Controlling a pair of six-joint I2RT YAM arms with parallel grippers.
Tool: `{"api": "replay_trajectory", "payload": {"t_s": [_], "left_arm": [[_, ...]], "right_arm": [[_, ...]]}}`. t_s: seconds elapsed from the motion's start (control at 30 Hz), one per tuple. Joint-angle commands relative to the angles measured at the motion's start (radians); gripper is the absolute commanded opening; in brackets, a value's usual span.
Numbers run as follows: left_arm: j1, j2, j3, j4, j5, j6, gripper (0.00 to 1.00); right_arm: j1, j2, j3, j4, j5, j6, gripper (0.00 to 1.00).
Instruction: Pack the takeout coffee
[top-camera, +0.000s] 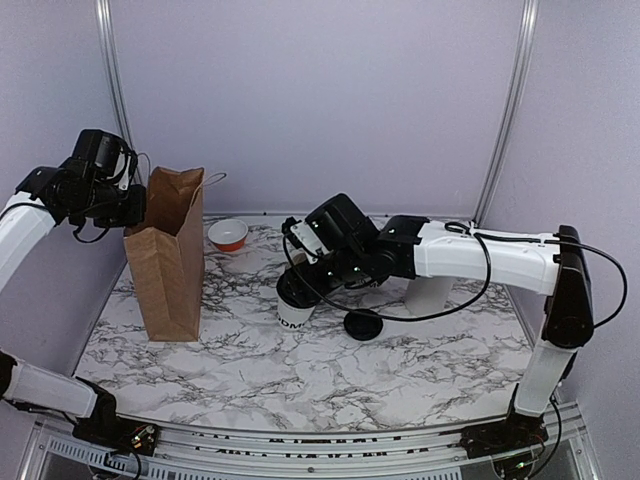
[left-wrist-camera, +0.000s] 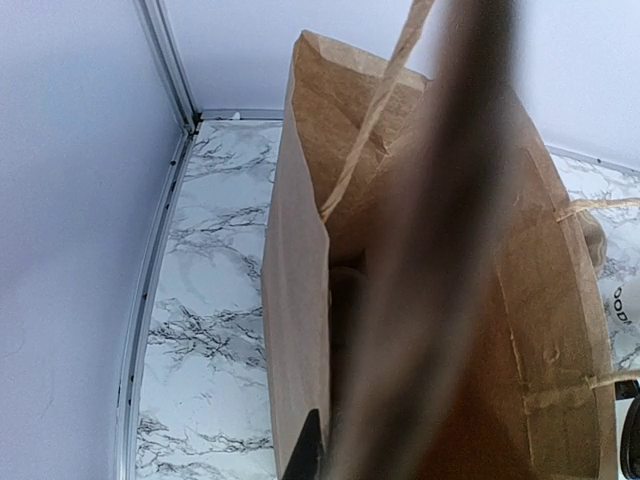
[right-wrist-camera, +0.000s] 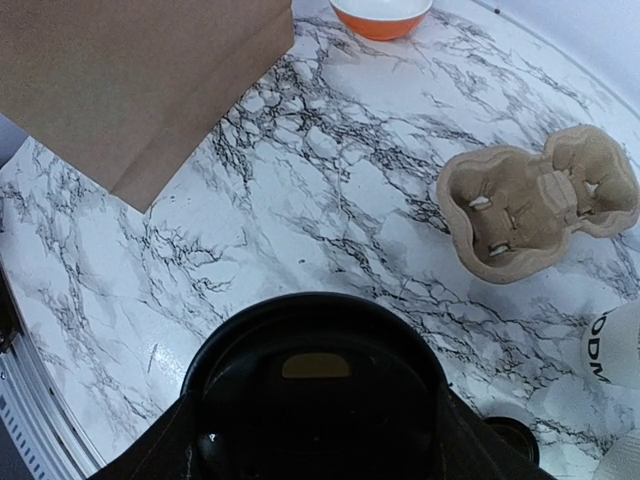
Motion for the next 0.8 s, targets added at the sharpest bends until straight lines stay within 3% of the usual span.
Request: {"api": "replay_trajectory", "payload": {"t_s": [0.0, 0.77], "left_arm": [[-0.038, -0.016, 0.030, -0.007, 0.018, 0.023, 0.00], [-0.215, -0.031, 0.031, 0.002, -0.034, 0.018, 0.00]], "right_arm": [[-0.004, -0.047, 0.006, -0.010, 0.016, 0.018, 0.62], [-0.004, -0.200, 0.019, -0.106, 0.103, 0.035, 0.62]]}}
